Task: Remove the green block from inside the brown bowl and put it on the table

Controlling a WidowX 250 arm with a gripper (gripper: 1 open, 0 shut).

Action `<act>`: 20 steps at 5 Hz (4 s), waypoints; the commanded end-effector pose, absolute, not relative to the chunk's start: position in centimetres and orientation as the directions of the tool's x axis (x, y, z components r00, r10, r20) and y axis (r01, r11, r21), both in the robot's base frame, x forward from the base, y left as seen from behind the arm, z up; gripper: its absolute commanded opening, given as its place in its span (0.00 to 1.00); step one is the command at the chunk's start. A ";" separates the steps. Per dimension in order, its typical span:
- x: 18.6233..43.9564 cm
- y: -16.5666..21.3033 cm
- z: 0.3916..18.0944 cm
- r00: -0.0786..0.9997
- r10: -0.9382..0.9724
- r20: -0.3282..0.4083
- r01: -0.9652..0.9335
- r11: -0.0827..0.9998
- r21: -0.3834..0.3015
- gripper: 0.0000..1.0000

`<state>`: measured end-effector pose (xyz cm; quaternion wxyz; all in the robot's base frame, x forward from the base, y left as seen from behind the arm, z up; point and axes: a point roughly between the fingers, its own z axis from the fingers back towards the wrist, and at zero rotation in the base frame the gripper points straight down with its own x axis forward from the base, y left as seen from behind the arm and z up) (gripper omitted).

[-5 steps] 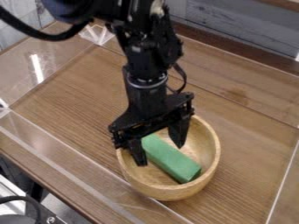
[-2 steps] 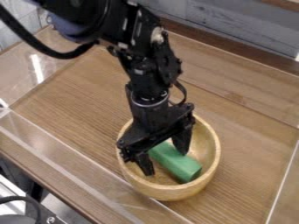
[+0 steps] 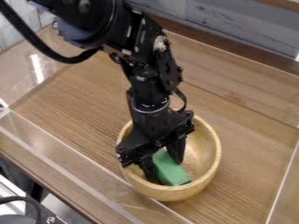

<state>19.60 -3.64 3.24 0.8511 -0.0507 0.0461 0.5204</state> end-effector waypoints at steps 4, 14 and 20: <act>19.3 -3.6 5.1 0.558 0.815 -0.153 -0.825 0.565 -0.003 0.00; 19.7 2.5 11.1 0.641 0.759 -0.115 -0.767 0.638 -0.067 0.00; 18.4 3.7 10.8 0.720 0.690 -0.075 -0.694 0.714 -0.092 0.00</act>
